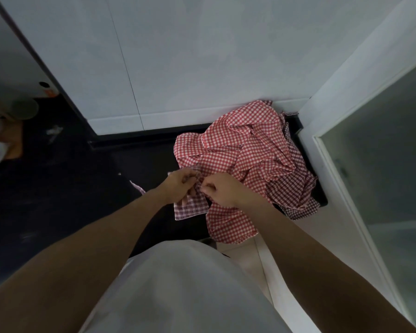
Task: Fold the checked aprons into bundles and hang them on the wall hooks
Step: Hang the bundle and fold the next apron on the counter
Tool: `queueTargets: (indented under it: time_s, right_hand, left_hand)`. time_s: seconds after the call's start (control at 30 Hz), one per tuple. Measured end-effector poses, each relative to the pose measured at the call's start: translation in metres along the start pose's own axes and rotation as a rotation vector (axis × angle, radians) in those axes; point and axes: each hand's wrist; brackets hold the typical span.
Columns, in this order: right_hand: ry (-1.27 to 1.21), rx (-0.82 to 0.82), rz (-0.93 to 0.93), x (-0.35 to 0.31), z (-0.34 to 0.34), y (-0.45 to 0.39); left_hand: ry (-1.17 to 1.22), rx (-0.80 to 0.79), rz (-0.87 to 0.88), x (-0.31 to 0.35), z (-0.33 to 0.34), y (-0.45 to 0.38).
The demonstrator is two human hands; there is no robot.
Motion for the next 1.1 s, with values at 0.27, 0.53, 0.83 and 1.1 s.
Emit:
queueTargets:
  time_s: [0.27,0.53,0.83,1.1]
  right_hand:
    - [0.189,0.148,-0.136,-0.015,-0.013,-0.004]
    - [-0.093,0.085,-0.125,-0.017,-0.014,0.0]
    - [-0.031,0.165,-0.071,0.007,0.007,0.004]
    - [-0.188,0.242,-0.04,0.008,0.014,0.0]
  left_hand:
    - [-0.223,-0.207,-0.043,0.013,0.002,-0.001]
    - [-0.173,-0.356,-0.231,0.017,0.003,-0.005]
    - [0.112,-0.376,-0.261,0.017,-0.001,-0.004]
    - [0.218,-0.231,-0.295,0.011,0.0,-0.008]
Point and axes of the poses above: each hand's wrist, its own y-axis away from the middle knuckle, its own z-axis out of the palm, x = y × z, and after that the axes turned 4 degrees about -x, right-handed
